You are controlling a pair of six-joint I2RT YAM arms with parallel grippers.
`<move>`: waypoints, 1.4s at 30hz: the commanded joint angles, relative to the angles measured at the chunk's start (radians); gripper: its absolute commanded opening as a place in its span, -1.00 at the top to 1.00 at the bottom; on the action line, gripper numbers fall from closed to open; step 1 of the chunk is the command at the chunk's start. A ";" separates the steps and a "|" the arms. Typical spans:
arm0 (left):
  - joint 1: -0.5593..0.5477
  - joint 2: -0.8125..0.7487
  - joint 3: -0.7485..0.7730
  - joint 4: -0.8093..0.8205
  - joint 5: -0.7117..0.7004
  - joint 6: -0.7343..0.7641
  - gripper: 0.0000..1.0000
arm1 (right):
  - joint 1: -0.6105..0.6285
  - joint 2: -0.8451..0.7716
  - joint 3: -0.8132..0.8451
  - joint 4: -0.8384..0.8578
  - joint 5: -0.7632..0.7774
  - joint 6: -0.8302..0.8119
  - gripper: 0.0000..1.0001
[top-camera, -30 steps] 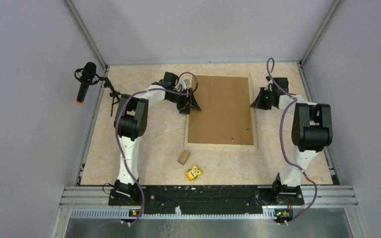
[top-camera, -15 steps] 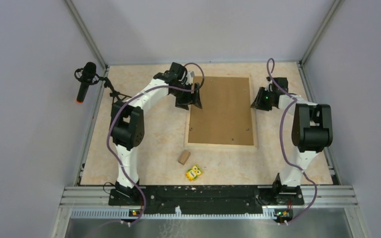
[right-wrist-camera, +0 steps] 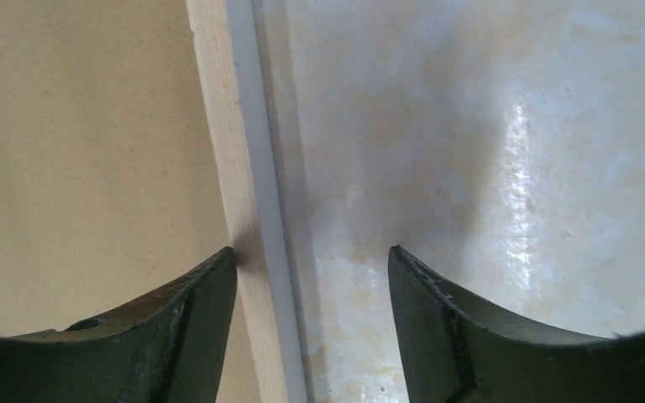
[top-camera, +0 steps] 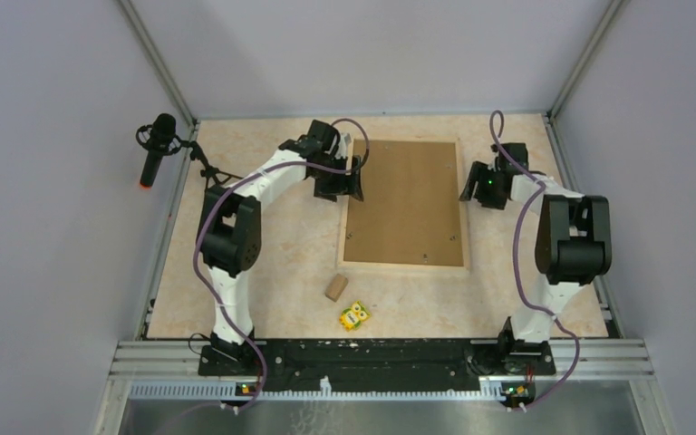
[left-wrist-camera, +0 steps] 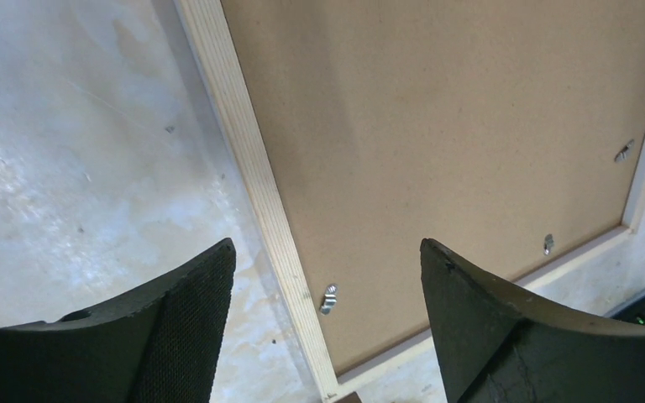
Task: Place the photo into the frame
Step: Adjust the photo frame item on the photo frame, then install the photo frame at the center of the board.
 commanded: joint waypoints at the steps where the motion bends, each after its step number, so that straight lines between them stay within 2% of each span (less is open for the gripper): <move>1: 0.006 0.042 -0.003 0.094 -0.073 0.063 -0.65 | 0.014 -0.076 0.000 -0.090 0.117 -0.019 -0.35; 4: 0.006 0.095 -0.015 0.112 -0.050 0.045 -0.50 | 0.019 -0.101 -0.008 -0.134 0.166 0.004 -0.43; 6: 0.003 0.116 -0.011 0.092 -0.046 0.025 -0.37 | 0.024 -0.133 -0.045 -0.131 0.124 0.027 -0.53; 10: -0.011 0.143 0.026 0.005 -0.120 0.052 -0.42 | 0.054 -0.203 -0.123 -0.173 0.067 0.067 -0.56; 13: -0.008 0.102 -0.041 0.065 -0.141 0.044 -0.46 | 0.079 -0.284 -0.184 -0.201 0.070 0.076 -0.59; 16: 0.001 0.109 -0.055 0.087 -0.051 0.005 -0.44 | 0.088 -0.380 -0.232 -0.217 0.065 0.079 -0.78; 17: 0.002 0.119 -0.056 0.087 -0.028 -0.013 -0.42 | 0.088 -0.404 -0.239 -0.221 0.065 0.079 -0.92; 18: 0.001 0.126 -0.065 0.097 -0.008 -0.031 -0.40 | 0.089 -0.426 -0.245 -0.224 0.064 0.080 -0.97; 21: 0.007 0.133 -0.136 0.163 0.071 -0.132 -0.36 | 0.096 -0.471 -0.243 -0.248 0.070 0.100 -0.98; 24: 0.014 0.118 -0.226 0.233 0.142 -0.292 -0.44 | 0.097 -0.514 -0.224 -0.266 0.037 0.169 -0.98; 26: 0.018 0.089 -0.297 0.283 0.156 -0.377 -0.44 | 0.090 -0.533 -0.219 -0.284 0.061 0.222 -0.98; 29: 0.020 0.038 -0.385 0.338 0.163 -0.471 -0.42 | 0.050 -0.512 -0.246 -0.260 -0.009 0.237 -0.98; 33: 0.032 0.002 -0.432 0.360 0.132 -0.525 -0.42 | 0.067 -0.431 -0.205 -0.304 0.043 0.235 -0.87; 37: 0.065 0.013 -0.441 0.361 0.180 -0.550 -0.40 | 0.091 -0.374 -0.183 -0.321 0.168 0.236 -0.82; 42: 0.084 0.001 -0.461 0.400 0.241 -0.582 -0.40 | 0.133 -0.263 -0.130 -0.325 0.224 0.214 -0.74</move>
